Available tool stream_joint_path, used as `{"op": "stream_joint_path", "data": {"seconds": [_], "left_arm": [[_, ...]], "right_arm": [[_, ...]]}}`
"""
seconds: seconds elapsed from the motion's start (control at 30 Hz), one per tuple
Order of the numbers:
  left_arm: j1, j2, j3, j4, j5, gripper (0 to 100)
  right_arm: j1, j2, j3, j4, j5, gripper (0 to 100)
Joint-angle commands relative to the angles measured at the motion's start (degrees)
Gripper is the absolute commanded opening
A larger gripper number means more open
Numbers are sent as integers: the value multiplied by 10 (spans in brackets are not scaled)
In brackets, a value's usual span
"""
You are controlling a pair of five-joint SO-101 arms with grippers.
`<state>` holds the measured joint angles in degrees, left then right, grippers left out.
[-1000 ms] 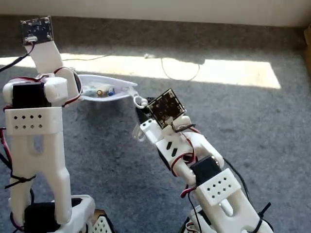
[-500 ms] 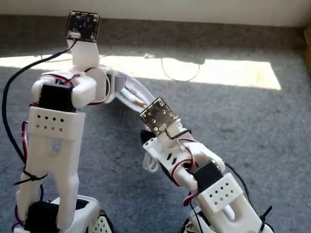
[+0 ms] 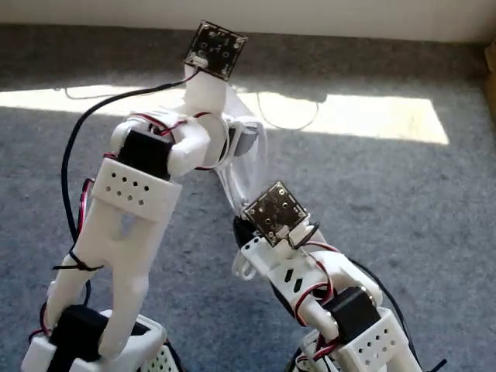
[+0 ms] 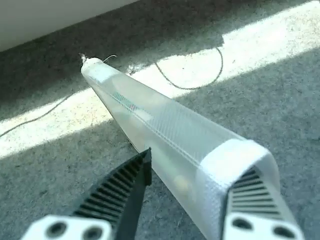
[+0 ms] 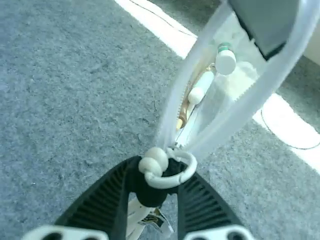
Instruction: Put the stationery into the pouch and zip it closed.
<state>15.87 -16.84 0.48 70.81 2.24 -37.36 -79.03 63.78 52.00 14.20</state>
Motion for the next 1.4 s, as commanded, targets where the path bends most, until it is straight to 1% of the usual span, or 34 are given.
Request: {"op": "stream_joint_path", "data": {"seconds": [0.0,0.1,0.3,0.67,0.77,0.93,1.07,1.17,1.23,1.37], "left_arm": [[15,29,-52,-10,-5,239],[17,29,-79,-7,-5,239],[30,27,-140,47,-5,241],[41,22,-160,58,-5,239],[41,22,-185,84,-5,239],[41,24,-262,142,-6,241],[41,22,-280,167,-8,241],[39,22,-281,184,-43,239],[24,22,-281,206,-71,239],[-15,22,-281,248,-135,239]], "right_arm": [[-6,-33,-4,1,4,5],[-5,-44,-3,2,4,5],[22,-48,-3,2,4,5],[22,-48,-3,2,4,5],[22,-48,-3,2,4,5],[22,-48,-3,2,4,5],[22,-48,-3,2,4,5],[23,-48,-3,2,4,5],[23,-48,-5,2,4,5],[63,-48,-8,2,4,5]]}}
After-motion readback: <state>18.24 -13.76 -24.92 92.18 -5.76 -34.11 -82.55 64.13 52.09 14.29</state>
